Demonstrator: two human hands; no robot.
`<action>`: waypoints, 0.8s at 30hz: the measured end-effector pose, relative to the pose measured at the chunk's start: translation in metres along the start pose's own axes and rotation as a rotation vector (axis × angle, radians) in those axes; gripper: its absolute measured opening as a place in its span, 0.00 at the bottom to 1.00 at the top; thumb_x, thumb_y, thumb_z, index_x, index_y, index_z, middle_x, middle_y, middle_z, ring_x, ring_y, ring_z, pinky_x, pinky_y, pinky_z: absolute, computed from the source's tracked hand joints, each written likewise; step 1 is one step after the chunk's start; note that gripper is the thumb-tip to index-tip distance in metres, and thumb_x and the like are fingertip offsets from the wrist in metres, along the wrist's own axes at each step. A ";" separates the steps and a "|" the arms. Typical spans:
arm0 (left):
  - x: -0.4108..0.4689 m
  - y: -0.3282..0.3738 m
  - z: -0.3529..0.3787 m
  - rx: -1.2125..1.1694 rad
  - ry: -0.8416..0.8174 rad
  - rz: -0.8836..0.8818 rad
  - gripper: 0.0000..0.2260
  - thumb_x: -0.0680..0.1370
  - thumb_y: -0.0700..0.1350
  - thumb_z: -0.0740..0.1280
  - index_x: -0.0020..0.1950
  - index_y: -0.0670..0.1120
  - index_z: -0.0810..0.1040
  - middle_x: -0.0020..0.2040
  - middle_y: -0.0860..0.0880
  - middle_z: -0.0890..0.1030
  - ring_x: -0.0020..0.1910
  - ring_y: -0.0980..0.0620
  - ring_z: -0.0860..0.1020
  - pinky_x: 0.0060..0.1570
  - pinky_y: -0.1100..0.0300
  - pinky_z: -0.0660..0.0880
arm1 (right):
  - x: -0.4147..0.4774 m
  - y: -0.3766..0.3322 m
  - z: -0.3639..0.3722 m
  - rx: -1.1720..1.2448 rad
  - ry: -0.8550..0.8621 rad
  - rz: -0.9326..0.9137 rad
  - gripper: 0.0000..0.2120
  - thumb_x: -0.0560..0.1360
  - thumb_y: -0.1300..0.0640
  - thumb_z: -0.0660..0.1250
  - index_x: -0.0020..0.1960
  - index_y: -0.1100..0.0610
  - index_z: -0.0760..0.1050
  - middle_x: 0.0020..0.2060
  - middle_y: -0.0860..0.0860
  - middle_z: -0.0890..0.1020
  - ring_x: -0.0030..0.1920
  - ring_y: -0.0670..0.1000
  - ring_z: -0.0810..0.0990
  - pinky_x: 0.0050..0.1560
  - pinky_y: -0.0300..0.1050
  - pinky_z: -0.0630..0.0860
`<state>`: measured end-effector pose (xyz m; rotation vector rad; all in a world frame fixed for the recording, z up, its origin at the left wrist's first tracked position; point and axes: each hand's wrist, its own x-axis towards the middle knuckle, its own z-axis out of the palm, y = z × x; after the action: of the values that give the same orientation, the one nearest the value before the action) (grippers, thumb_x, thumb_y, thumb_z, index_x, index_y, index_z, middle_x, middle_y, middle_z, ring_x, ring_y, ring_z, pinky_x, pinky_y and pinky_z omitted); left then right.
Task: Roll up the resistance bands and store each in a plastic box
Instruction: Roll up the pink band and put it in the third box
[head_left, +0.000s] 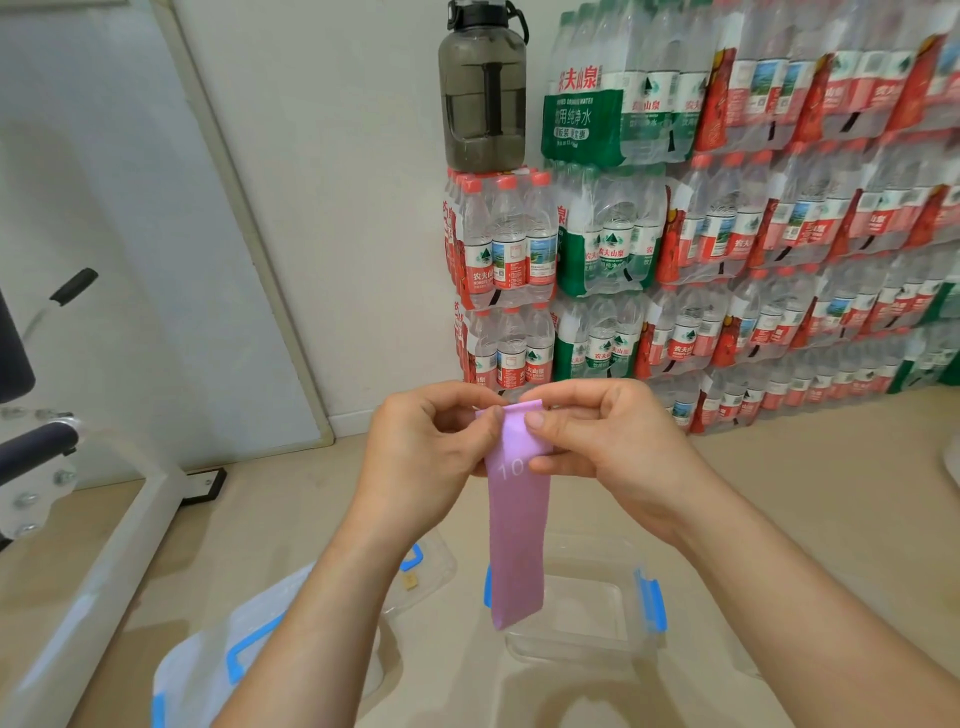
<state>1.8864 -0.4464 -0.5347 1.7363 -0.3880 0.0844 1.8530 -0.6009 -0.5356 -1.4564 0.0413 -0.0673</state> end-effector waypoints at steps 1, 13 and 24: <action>0.000 0.000 -0.001 -0.009 -0.003 -0.003 0.10 0.75 0.34 0.68 0.38 0.47 0.81 0.28 0.50 0.82 0.26 0.53 0.80 0.28 0.62 0.78 | 0.000 0.000 0.000 -0.006 -0.003 0.008 0.07 0.73 0.67 0.68 0.51 0.63 0.81 0.41 0.59 0.85 0.35 0.50 0.84 0.35 0.39 0.81; 0.001 -0.002 -0.005 -0.059 -0.044 -0.015 0.07 0.77 0.36 0.66 0.43 0.44 0.82 0.32 0.50 0.84 0.30 0.53 0.82 0.33 0.59 0.81 | 0.001 0.004 0.004 0.008 0.044 -0.006 0.09 0.74 0.65 0.68 0.53 0.64 0.80 0.47 0.61 0.84 0.40 0.50 0.83 0.34 0.40 0.80; 0.000 0.003 -0.001 -0.089 0.023 0.023 0.13 0.72 0.33 0.71 0.37 0.52 0.84 0.32 0.49 0.82 0.32 0.51 0.78 0.32 0.56 0.78 | 0.001 0.000 0.007 0.079 0.067 0.018 0.06 0.74 0.66 0.67 0.50 0.64 0.81 0.47 0.64 0.84 0.41 0.56 0.83 0.35 0.40 0.81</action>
<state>1.8856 -0.4456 -0.5321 1.6417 -0.3897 0.1020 1.8546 -0.5939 -0.5350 -1.3747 0.1057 -0.1018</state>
